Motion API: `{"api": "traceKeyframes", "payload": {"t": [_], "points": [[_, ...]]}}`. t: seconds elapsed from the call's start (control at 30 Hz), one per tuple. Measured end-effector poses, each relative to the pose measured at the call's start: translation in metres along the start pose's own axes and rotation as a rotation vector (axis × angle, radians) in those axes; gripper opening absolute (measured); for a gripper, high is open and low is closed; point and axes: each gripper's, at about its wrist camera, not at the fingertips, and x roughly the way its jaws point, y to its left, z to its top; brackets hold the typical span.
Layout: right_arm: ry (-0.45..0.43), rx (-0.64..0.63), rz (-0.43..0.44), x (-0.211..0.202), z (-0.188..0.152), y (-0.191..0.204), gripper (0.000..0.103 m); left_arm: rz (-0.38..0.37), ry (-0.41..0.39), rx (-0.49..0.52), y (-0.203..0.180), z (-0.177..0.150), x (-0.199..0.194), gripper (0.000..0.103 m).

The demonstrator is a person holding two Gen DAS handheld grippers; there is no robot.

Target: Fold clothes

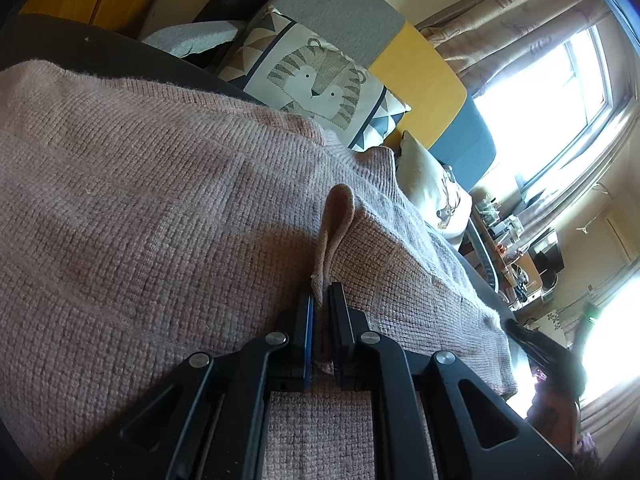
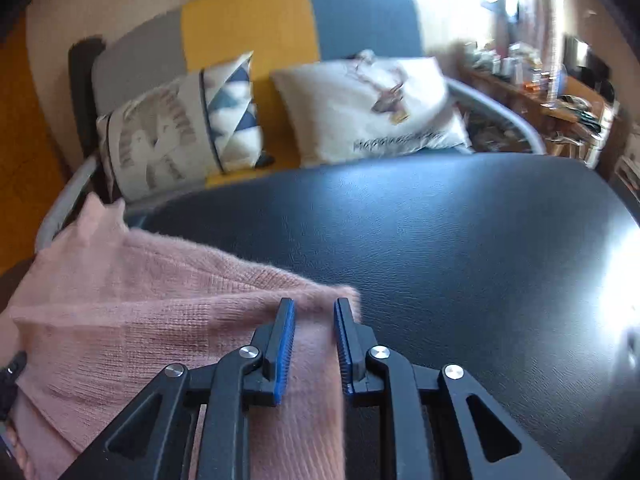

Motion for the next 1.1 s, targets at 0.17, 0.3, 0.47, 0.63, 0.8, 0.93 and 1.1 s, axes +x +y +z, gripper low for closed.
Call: {"api": "traceKeyframes", "payload": {"t": [0.17, 0.3, 0.47, 0.63, 0.8, 0.93, 1.1], "points": [[-0.002, -0.031, 0.018, -0.016, -0.025, 0.008, 0.019, 0.001, 0.001, 0.000, 0.000, 0.001, 0.001, 0.010], [-0.004, -0.056, 0.032, -0.028, -0.044, 0.014, 0.019, 0.007, 0.001, 0.004, -0.001, 0.001, 0.001, 0.010], [-0.012, -0.026, 0.037, -0.045, -0.040, 0.040, 0.020, 0.015, -0.001, 0.010, -0.002, 0.000, 0.001, 0.010], [-0.053, -0.140, 0.180, -0.060, -0.039, 0.118, 0.022, 0.022, -0.001, 0.013, -0.004, 0.000, 0.000, 0.010], [-0.058, -0.334, 0.246, -0.043, -0.052, 0.209, 0.022, 0.020, -0.001, 0.012, -0.004, 0.000, -0.001, 0.010], [-0.014, -0.301, 0.270, -0.021, -0.066, 0.221, 0.023, 0.022, -0.001, 0.013, -0.004, 0.000, -0.001, 0.010], [-0.034, -0.251, 0.315, -0.015, -0.069, 0.208, 0.023, 0.029, 0.003, 0.011, -0.006, 0.000, -0.002, 0.010]]}}
